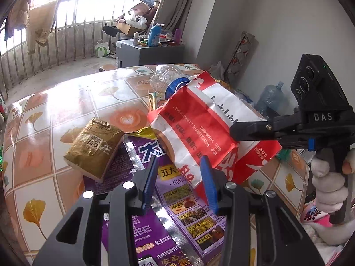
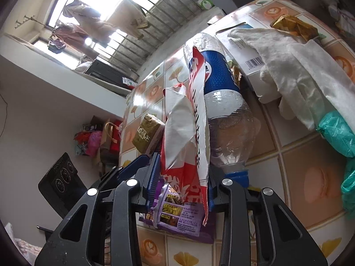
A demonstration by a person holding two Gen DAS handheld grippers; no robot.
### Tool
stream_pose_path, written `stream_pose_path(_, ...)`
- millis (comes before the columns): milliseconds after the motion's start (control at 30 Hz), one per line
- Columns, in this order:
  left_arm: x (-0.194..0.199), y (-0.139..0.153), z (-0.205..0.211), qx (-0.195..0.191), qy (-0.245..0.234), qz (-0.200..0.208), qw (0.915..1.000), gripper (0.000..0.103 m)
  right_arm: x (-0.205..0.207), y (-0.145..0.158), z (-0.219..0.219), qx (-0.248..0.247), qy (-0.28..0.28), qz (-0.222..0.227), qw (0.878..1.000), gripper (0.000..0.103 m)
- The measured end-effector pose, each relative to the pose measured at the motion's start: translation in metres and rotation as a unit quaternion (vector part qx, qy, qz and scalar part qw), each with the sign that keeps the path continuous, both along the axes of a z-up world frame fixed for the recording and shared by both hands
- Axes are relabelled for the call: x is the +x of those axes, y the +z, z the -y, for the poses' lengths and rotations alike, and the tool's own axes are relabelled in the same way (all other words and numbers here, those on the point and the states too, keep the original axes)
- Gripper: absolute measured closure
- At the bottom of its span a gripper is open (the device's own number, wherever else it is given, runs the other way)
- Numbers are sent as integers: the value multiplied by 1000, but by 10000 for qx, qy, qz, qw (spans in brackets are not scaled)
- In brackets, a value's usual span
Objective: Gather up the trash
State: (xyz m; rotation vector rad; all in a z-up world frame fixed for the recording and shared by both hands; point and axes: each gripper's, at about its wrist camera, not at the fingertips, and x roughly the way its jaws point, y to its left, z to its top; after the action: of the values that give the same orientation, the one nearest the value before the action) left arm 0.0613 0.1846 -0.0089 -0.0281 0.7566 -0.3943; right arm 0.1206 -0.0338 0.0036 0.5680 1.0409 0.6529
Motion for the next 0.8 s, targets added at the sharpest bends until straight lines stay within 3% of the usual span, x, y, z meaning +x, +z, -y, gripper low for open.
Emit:
stream_pose_path(67, -3, 7, -12, 92, 105, 161, 9998, 64, -1, 1, -2, -8, 10, 16, 10000, 71)
stream_pose_path(167, 5, 16, -33, 302, 455, 410, 9977, 52, -2, 1, -5, -24, 25, 37, 10000, 72)
stream_pose_path(300, 30, 11, -51, 653, 785, 204, 9946, 34, -3, -1, -2, -16, 48, 51, 10000, 72)
stream_pose_path(367, 43, 2, -55, 952, 866, 29, 9917, 33, -4, -3, 1, -10, 49, 54, 10000, 72)
stream_pose_path(500, 63, -14, -56, 1150, 834, -118, 9898, 31, -4, -4, 3, 18, 42, 44, 10000, 72)
stream_pose_path(800, 77, -30, -55, 1210, 885, -368, 9880, 31, -4, -6, 9, 71, 66, 37, 9999, 73)
